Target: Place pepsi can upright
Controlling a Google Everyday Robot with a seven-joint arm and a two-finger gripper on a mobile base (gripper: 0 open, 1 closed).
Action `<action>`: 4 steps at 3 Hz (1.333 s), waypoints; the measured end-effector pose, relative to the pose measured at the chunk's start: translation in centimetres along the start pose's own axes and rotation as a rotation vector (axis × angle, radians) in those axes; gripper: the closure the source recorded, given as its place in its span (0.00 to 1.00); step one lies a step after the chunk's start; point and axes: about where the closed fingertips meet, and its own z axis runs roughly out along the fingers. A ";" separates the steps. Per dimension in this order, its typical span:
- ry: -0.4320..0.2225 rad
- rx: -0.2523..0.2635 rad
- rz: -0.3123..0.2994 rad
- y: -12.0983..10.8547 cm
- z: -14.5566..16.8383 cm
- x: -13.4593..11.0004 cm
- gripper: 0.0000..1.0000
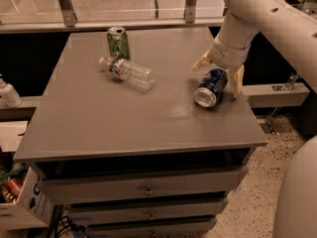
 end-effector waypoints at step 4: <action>0.073 0.074 -0.068 -0.1 -3.5 -0.5 1.00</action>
Offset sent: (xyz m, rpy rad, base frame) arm -0.0027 -0.0098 0.0237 -0.0310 -0.0425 -0.0010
